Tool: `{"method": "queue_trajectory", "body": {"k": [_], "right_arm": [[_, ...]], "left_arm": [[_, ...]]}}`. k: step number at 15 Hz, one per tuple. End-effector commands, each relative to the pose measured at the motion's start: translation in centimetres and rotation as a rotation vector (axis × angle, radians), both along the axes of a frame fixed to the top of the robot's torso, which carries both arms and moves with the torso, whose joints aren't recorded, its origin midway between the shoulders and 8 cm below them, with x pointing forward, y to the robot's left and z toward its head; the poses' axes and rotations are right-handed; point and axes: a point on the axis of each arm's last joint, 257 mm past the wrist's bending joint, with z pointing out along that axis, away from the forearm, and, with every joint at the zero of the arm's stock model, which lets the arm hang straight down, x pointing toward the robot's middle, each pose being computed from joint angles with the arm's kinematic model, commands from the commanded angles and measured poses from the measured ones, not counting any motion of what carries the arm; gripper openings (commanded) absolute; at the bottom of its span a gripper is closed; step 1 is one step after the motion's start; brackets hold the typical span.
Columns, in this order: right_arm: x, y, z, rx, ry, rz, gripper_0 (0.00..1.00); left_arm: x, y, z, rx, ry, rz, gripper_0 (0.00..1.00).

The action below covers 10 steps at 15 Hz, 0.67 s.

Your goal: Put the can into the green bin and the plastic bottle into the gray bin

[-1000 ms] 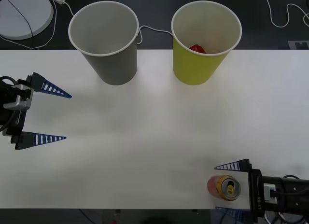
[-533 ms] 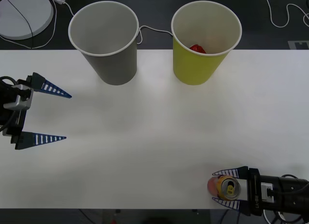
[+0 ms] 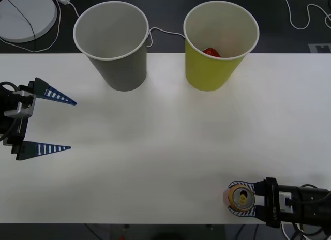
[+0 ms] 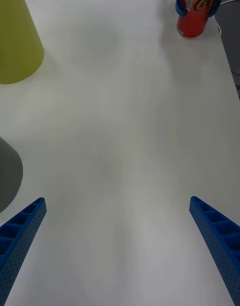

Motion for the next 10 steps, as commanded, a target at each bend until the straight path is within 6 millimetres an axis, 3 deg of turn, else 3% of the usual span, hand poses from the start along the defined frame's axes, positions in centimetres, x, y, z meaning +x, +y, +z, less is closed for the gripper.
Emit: {"method": "queue_trajectory", "body": {"k": [1, 10], "right_arm": [[0.5, 0.1, 0.9, -0.017, 0.033, 0.022, 0.00], [3.8, -2.9, 5.9, -0.176, 0.128, -0.019, 0.00]], "left_arm": [[0.0, 0.0, 0.0, 0.000, 0.000, 0.000, 1.00], [0.0, 0.0, 0.0, 0.000, 0.000, 0.000, 1.00]]}}
